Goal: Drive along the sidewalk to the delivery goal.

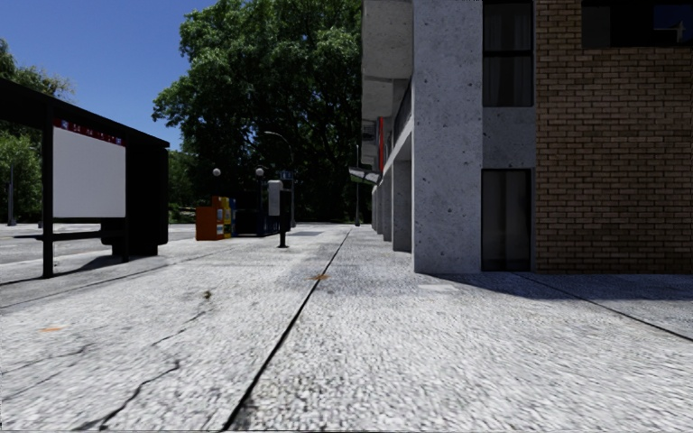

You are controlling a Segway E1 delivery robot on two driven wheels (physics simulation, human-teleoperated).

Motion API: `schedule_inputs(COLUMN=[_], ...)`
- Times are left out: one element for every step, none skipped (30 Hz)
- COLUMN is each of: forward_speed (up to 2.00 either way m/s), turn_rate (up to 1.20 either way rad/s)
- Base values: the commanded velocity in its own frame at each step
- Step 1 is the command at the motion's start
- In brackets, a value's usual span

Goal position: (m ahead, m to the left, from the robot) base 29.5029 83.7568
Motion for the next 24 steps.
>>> schedule_inputs(forward_speed=[2.00, 2.00, 2.00, 2.00, 2.00, 2.00, 2.00, 2.00, 2.00, 2.00, 2.00, 2.00, 2.00, 2.00, 2.00, 2.00, 2.00, 2.00, 2.00, 2.00, 2.00, 2.00, 2.00, 2.00], turn_rate=[0.00, 0.00, 0.00, 0.00, 0.00, 0.00, 0.00, 0.00, 0.00, 0.00, 0.00, 0.00, 0.00, 0.00, 0.00, 0.00, 0.00, 0.00, 0.00, 0.00, 0.02, 0.20, 0.20, 0.36])
